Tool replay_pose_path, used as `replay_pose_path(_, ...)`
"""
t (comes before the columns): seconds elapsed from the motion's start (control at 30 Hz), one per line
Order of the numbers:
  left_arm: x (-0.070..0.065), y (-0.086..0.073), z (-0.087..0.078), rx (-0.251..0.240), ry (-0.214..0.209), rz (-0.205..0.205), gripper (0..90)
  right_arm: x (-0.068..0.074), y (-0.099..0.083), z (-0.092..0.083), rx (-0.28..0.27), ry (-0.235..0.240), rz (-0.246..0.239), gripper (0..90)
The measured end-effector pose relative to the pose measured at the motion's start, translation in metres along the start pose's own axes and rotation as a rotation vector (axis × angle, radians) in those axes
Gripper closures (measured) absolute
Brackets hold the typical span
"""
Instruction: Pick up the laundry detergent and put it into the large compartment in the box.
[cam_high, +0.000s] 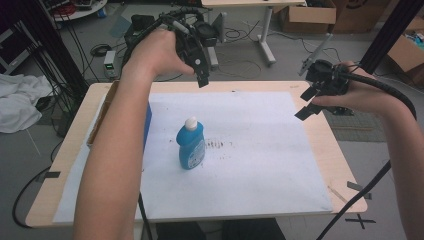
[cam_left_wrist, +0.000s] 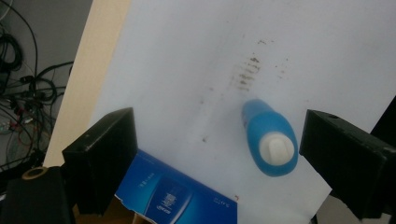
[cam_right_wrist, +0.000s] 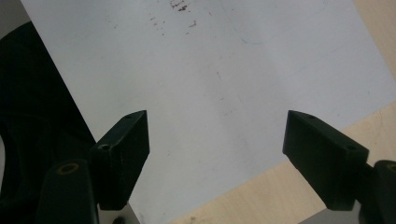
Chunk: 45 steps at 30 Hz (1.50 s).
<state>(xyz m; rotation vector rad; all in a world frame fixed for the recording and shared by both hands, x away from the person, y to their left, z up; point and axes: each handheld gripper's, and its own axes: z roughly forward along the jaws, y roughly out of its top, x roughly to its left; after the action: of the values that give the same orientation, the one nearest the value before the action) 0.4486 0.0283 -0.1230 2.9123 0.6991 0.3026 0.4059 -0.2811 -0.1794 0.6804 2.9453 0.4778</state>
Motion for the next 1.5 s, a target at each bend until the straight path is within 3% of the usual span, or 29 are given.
replay_pose_path(0.43,-0.023,-0.021,0.010,0.038,0.024,-0.027,13.7,0.005,-0.009,0.008,0.003,0.007,0.002,23.0)
replay_pose_path(0.83,-0.040,-0.038,0.036,0.077,0.014,-0.041,13.4,0.012,-0.006,0.014,0.009,0.014,-0.015,23.0)
replay_pose_path(1.0,-0.045,-0.041,0.046,0.068,0.015,-0.053,13.4,0.014,-0.007,0.015,0.010,0.015,-0.021,23.1)
replay_pose_path(1.5,-0.054,-0.048,0.080,0.092,-0.008,-0.133,13.3,0.015,-0.009,0.022,0.015,0.022,-0.018,23.1)
